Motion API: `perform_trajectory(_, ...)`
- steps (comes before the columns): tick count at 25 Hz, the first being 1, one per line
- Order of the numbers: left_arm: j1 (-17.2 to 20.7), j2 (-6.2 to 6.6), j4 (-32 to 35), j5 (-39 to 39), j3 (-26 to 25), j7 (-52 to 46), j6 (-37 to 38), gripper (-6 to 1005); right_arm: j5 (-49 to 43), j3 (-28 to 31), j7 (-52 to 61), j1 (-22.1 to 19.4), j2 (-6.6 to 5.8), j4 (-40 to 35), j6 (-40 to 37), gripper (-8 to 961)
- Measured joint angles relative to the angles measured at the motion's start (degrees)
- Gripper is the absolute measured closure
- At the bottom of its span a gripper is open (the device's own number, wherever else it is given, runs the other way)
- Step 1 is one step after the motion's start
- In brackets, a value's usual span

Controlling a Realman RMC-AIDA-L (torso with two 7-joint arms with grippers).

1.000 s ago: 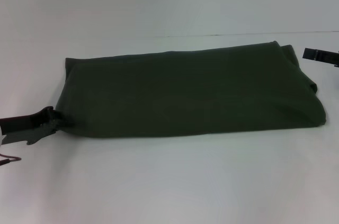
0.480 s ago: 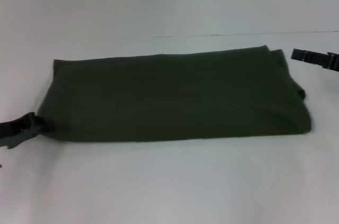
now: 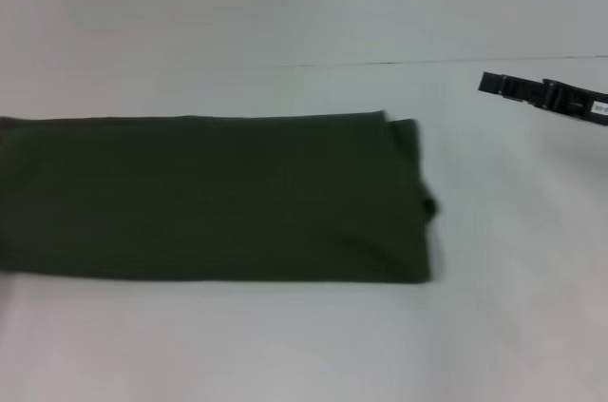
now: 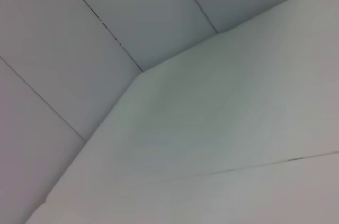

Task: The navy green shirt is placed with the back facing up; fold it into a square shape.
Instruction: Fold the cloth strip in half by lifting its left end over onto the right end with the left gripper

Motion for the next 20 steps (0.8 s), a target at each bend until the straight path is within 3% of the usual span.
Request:
perform_trajectory(6, 0.7, 1.38, 2.7, 4.0, -4.8, 0.7, -0.3, 963, 0.0, -0.4, -0.1, 1.5, 1.0, 0.1, 1.8, 269)
perform_trajectory(10, -0.2, 1.76, 2.9, 3.0, -5.2, 0.8, 1.7, 963, 0.0, -0.4, -0.4, 1.6, 1.16, 0.1, 2.3, 269)
perform_trajectory(15, -3.7, 1.66, 1.7, -7.8, -3.7, 4.2, 16.0, 963, 0.0, -0.1, -0.8, 0.4, 1.18, 0.1, 1.4, 268)
perform_trajectory(20, -8.7, -0.19, -4.1, -21.3, 5.8, 5.7, 22.3, 962, 0.3, 0.0, -1.7, -1.8, 0.46, -0.4, -1.3, 268)
